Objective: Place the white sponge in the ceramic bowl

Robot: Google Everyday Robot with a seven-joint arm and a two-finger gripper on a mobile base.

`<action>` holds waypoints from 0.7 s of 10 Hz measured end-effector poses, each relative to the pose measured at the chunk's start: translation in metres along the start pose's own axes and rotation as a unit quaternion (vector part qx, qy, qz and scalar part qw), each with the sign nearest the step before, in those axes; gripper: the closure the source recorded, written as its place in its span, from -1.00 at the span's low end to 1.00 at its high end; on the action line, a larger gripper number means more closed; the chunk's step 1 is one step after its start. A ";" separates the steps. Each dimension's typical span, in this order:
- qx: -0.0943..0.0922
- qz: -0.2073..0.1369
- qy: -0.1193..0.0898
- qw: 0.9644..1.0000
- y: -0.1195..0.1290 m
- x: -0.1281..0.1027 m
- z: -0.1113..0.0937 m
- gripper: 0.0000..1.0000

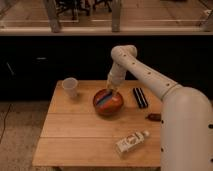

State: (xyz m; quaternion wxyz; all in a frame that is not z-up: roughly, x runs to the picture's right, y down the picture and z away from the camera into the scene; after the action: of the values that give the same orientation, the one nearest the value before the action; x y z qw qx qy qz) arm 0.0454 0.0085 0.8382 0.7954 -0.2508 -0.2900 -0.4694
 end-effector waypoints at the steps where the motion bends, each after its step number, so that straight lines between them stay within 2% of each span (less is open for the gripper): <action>1: 0.000 0.000 0.001 1.000 0.000 0.000 0.000 0.51; 2: 0.000 -0.001 0.002 1.000 0.000 0.000 0.000 0.45; 4: 0.000 -0.001 0.004 1.000 0.000 0.000 0.000 0.60; 7: 0.000 -0.001 0.006 1.000 0.001 0.001 -0.001 0.60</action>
State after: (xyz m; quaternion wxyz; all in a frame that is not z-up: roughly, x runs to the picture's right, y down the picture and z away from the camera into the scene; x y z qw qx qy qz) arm 0.0465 0.0080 0.8383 0.7965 -0.2481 -0.2855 -0.4718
